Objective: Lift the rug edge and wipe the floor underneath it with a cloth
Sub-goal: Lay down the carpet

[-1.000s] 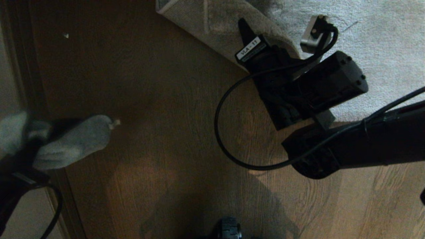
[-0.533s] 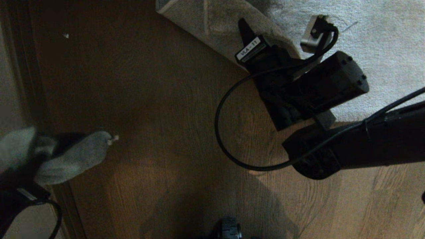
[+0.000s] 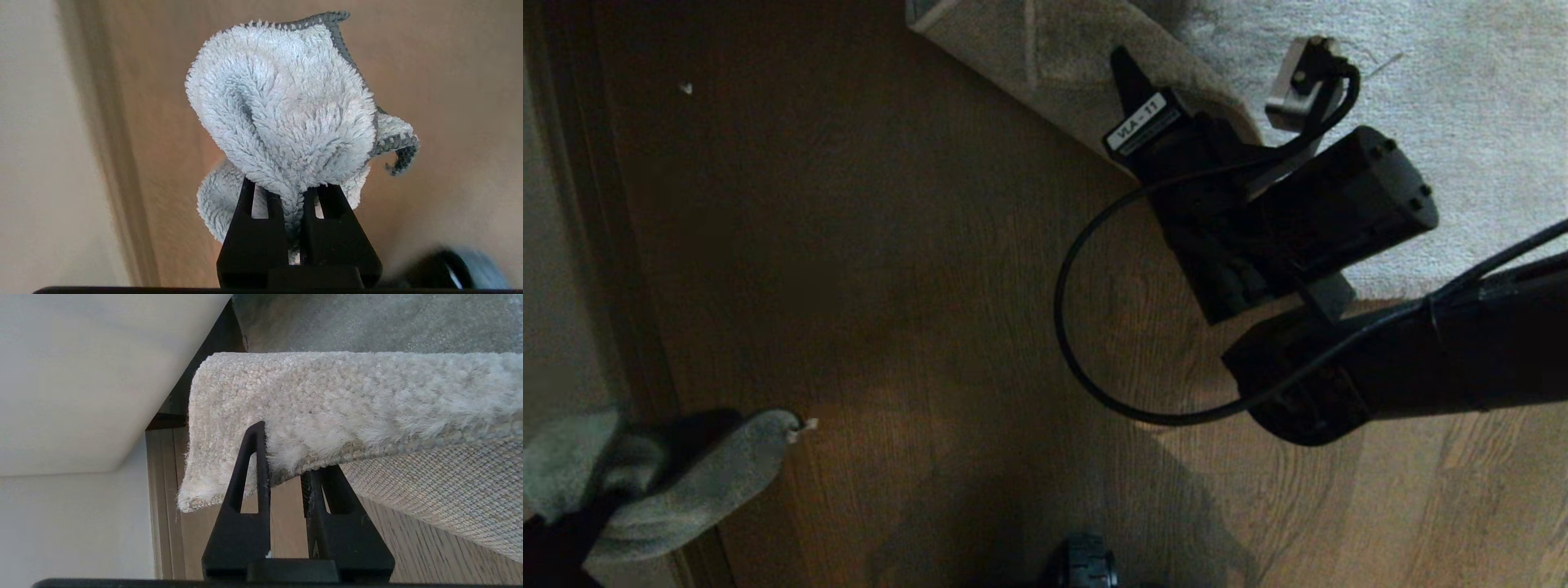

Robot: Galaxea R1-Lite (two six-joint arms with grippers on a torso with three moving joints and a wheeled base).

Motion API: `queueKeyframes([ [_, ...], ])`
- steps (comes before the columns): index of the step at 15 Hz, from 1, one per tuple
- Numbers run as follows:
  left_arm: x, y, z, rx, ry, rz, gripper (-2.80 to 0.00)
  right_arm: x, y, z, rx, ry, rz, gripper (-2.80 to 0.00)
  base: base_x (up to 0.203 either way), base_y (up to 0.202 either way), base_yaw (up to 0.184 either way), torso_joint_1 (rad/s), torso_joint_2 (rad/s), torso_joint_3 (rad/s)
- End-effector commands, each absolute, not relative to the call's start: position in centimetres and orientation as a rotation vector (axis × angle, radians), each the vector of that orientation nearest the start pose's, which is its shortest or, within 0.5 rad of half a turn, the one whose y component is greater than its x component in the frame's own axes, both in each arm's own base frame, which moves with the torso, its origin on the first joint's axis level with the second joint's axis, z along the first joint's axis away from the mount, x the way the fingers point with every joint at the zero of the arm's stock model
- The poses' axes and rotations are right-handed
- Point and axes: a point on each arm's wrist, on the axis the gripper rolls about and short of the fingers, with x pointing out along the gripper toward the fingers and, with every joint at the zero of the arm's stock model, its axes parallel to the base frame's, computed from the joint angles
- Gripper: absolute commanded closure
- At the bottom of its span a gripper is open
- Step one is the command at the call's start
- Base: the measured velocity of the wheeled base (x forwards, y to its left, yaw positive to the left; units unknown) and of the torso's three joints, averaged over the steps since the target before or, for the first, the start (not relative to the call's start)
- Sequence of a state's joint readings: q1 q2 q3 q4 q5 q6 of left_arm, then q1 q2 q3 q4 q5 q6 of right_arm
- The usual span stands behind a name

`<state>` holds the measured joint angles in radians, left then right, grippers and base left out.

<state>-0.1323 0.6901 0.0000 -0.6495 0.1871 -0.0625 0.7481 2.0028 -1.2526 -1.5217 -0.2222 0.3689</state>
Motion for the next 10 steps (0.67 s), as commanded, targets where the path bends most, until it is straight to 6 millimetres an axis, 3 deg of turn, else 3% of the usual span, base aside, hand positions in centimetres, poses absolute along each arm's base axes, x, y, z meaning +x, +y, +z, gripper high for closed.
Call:
queueKeyframes([
  [1, 2.6, -0.1, 12.6, -0.067, -0.016, -0.012, 0.0, 27.7, 25.1, 28.4, 0.734, -0.642, 0.633, 0.0, 0.0, 0.0, 0.0, 0.0, 0.0, 0.0],
  [4, 0.4, 0.1, 10.8, -0.064, -0.003, -0.073, 0.0, 27.6, 25.0, 28.5, 0.734, -0.645, 0.633, 0.0, 0.0, 0.0, 0.0, 0.0, 0.0, 0.0],
  [10, 0.0, 0.1, 8.0, -0.049, 0.281, -0.14, 0.0, 27.6, 25.0, 28.5, 0.721, -0.647, 0.629, 0.0, 0.0, 0.0, 0.0, 0.0, 0.0, 0.0],
])
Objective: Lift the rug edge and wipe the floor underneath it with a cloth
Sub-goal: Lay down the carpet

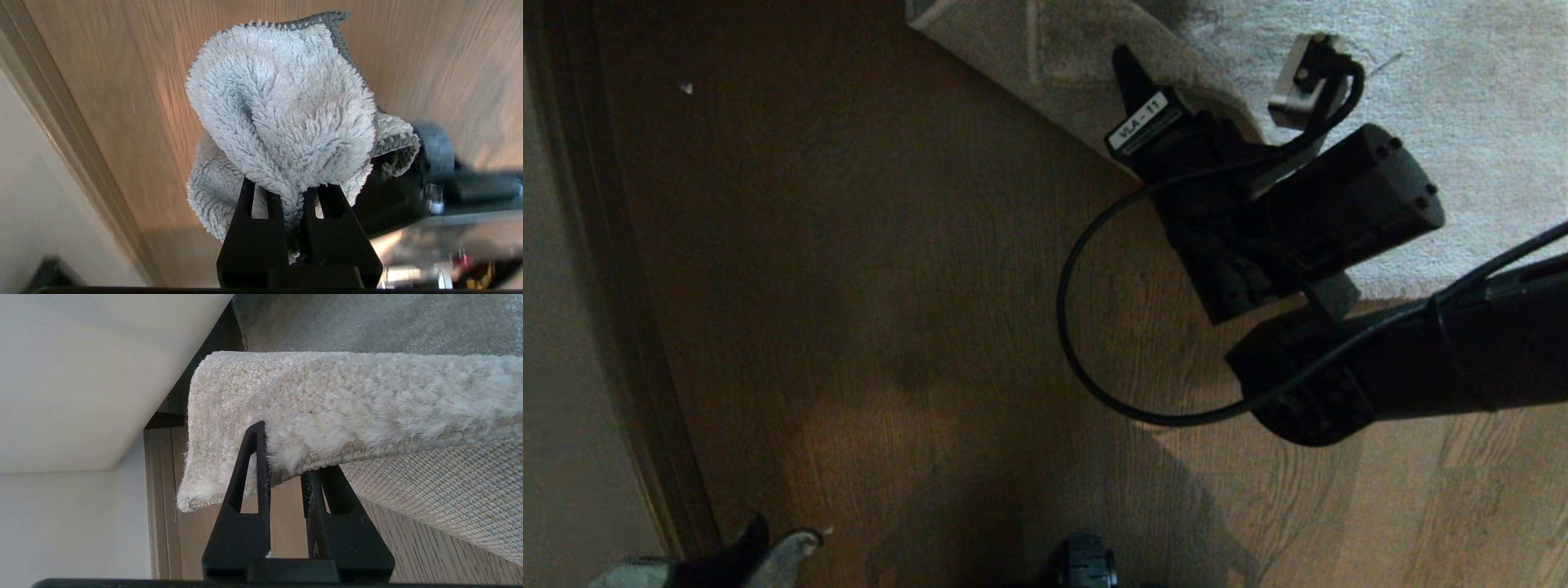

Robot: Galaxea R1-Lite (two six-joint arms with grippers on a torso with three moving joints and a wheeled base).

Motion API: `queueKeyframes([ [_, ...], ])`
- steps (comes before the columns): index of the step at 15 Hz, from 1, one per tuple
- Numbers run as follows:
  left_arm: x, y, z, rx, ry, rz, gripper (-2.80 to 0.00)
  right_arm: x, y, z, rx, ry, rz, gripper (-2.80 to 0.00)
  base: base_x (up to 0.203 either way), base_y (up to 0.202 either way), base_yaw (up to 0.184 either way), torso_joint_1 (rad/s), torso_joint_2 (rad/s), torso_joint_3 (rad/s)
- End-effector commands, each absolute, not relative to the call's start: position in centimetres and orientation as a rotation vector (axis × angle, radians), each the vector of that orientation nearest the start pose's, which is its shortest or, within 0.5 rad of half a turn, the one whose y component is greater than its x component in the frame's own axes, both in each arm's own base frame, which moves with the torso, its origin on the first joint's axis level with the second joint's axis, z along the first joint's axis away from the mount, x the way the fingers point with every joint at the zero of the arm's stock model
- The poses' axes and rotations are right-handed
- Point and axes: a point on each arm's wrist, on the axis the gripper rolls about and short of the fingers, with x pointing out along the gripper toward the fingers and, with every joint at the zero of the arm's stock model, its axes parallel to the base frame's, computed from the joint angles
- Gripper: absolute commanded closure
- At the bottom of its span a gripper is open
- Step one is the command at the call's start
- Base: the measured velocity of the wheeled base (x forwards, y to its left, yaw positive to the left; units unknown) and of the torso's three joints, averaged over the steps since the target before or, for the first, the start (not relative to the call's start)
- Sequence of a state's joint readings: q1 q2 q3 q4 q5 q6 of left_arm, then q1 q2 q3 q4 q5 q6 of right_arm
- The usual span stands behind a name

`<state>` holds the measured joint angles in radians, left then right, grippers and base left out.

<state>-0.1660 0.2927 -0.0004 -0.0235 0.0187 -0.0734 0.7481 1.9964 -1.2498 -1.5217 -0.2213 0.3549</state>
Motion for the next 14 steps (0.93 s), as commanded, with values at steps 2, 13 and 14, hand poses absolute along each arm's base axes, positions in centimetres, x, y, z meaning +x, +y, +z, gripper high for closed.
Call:
queueKeyframes([
  [2, -0.05, 0.05, 7.96, -0.046, 0.281, -0.147, 0.0, 27.6, 24.96, 28.31, 0.718, -0.64, 0.629, 0.0, 0.0, 0.0, 0.0, 0.0, 0.0, 0.0],
  [13, -0.04, 0.06, 7.96, -0.049, 0.281, -0.145, 0.0, 27.9, 25.4, 27.65, 0.717, -0.622, 0.633, 0.0, 0.0, 0.0, 0.0, 0.0, 0.0, 0.0],
  [14, -0.04, 0.06, 7.96, -0.049, 0.281, -0.145, 0.0, 27.98, 25.48, 27.49, 0.714, -0.618, 0.632, 0.0, 0.0, 0.0, 0.0, 0.0, 0.0, 0.0],
])
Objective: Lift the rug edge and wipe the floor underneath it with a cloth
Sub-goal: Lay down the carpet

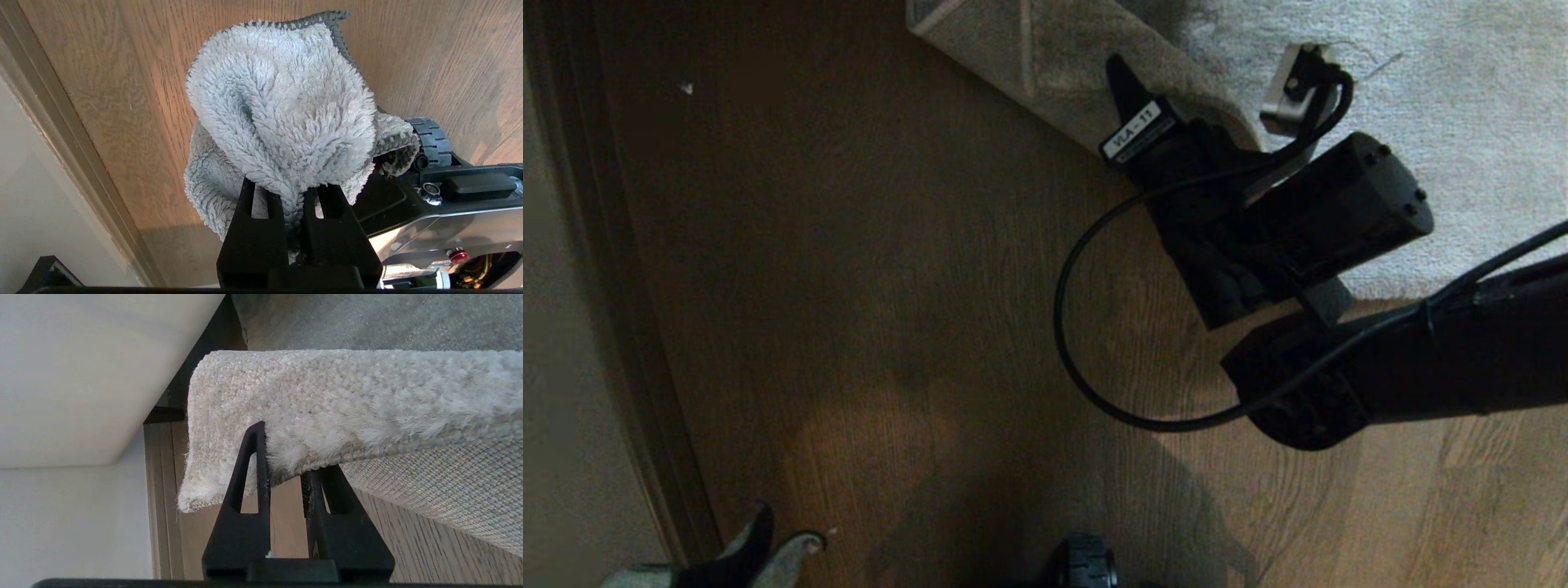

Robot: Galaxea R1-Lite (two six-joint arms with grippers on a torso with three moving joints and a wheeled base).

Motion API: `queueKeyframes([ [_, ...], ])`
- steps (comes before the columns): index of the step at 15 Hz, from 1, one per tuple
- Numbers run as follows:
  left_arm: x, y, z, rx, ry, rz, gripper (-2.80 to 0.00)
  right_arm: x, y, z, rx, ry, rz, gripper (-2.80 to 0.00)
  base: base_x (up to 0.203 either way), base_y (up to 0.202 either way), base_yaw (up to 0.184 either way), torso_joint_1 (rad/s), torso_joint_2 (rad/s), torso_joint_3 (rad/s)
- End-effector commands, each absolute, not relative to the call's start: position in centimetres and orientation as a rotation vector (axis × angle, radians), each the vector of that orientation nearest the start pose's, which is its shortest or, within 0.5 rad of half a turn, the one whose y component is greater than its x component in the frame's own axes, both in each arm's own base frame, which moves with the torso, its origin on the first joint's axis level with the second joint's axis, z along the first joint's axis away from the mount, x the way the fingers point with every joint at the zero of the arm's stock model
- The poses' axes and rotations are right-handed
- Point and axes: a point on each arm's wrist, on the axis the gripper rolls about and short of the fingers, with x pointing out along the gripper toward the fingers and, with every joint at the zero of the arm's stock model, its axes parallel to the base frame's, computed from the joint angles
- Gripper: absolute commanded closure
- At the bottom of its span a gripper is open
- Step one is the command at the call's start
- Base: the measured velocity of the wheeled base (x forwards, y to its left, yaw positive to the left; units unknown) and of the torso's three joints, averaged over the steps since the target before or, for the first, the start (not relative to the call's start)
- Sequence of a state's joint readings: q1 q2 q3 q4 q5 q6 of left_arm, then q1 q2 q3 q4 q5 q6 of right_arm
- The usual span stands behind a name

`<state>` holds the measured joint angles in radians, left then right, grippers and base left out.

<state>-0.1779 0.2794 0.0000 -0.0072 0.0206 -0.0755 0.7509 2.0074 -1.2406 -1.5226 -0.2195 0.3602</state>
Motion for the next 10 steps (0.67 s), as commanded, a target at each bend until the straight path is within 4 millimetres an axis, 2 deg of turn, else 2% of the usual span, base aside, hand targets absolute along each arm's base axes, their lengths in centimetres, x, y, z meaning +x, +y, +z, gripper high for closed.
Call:
queueKeyframes([
  [1, -0.04, 0.06, 7.96, -0.049, 0.281, -0.145, 0.0, 28.01, 25.52, 27.43, 0.714, -0.616, 0.633, 0.0, 0.0, 0.0, 0.0, 0.0, 0.0, 0.0],
  [4, -0.04, 0.05, 7.96, -0.055, 0.281, -0.098, 0.0, 28.19, 25.76, 27.13, 0.713, -0.61, 0.636, 0.0, 0.0, 0.0, 0.0, 0.0, 0.0, 0.0],
  [7, -0.08, 0.05, 7.96, -0.079, 0.271, 0.074, 0.0, 28.19, 25.76, 27.13, 0.713, -0.61, 0.636, 0.0, 0.0, 0.0, 0.0, 0.0, 0.0, 0.0],
  [10, -0.34, 0.03, 7.95, -0.079, 0.238, 0.076, 0.0, 28.22, 25.79, 27.07, 0.712, -0.608, 0.635, 0.0, 0.0, 0.0, 0.0, 0.0, 0.0, 0.0],
])
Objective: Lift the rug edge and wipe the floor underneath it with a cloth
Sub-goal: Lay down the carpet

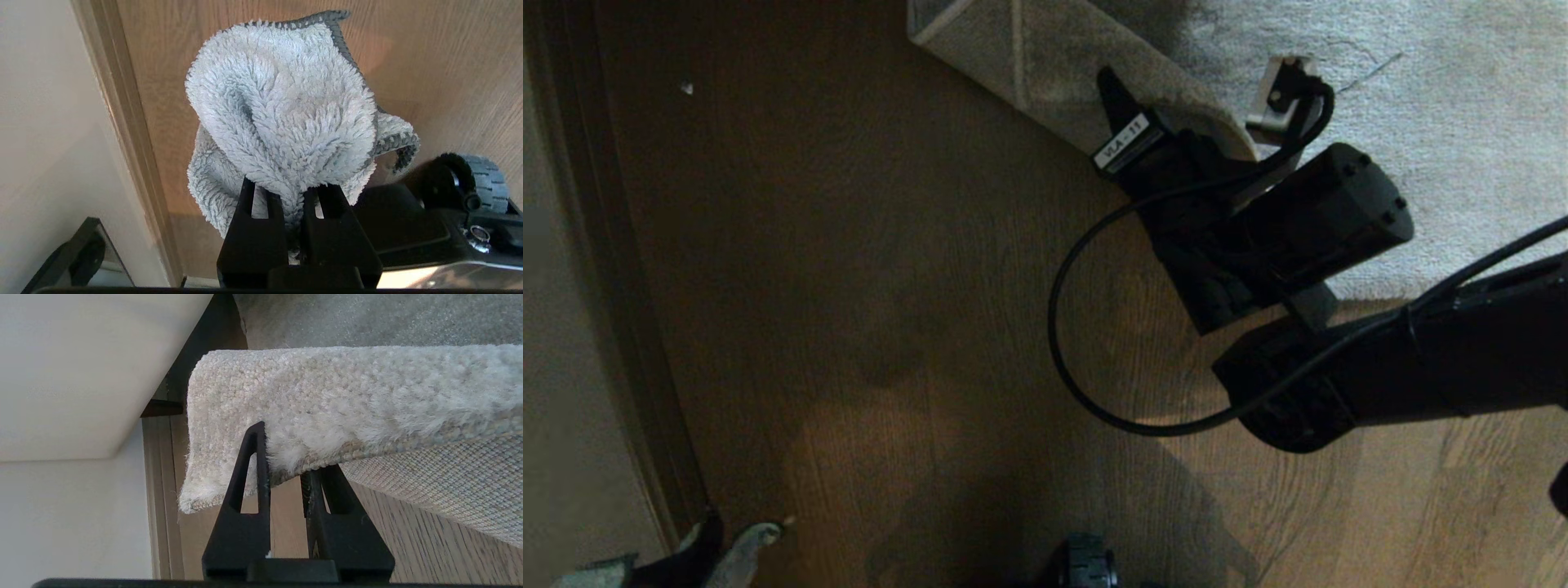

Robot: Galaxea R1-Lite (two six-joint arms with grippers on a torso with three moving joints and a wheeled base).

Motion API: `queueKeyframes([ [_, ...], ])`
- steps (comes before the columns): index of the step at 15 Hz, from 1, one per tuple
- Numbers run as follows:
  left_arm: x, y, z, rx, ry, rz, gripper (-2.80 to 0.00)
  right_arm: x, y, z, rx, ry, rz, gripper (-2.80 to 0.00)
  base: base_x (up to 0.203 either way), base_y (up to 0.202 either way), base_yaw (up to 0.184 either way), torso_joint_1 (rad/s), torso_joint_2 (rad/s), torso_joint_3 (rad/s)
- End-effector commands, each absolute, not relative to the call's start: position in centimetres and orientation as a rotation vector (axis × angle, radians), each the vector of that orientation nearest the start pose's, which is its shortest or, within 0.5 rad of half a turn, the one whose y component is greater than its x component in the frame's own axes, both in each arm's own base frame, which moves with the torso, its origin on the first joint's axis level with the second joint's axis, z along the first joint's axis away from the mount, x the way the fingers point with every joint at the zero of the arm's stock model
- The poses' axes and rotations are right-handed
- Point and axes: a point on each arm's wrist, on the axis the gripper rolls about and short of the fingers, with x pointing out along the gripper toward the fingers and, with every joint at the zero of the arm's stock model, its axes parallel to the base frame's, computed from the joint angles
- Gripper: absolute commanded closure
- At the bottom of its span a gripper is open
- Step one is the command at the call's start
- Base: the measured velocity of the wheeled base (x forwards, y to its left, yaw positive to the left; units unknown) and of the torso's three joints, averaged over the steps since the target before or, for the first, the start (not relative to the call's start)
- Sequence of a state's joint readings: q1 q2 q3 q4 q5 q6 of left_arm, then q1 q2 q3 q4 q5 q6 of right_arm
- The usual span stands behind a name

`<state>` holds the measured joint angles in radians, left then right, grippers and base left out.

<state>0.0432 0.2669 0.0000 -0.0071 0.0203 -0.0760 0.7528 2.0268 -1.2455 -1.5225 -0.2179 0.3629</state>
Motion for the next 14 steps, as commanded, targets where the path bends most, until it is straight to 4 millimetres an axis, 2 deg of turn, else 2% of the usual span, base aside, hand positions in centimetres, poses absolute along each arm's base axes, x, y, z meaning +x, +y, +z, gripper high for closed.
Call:
queueKeyframes([
  [1, -0.7, 0.0, 7.9, -0.077, 0.194, 0.058, 0.0, 28.2, 25.8, 27.1, 0.712, -0.608, 0.635, 0.0, 0.0, 0.0, 0.0, 0.0, 0.0, 0.0],
  [5, -2.3, 0.0, 7.6, -0.077, -0.008, 0.021, 0.0, 28.2, 25.8, 27.1, 0.711, -0.609, 0.635, 0.0, 0.0, 0.0, 0.0, 0.0, 0.0, 0.0],
  [14, -2.3, 0.0, 7.6, -0.077, -0.008, 0.021, 0.0, 28.2, 25.8, 27.0, 0.71, -0.604, 0.635, 0.0, 0.0, 0.0, 0.0, 0.0, 0.0, 0.0],
])
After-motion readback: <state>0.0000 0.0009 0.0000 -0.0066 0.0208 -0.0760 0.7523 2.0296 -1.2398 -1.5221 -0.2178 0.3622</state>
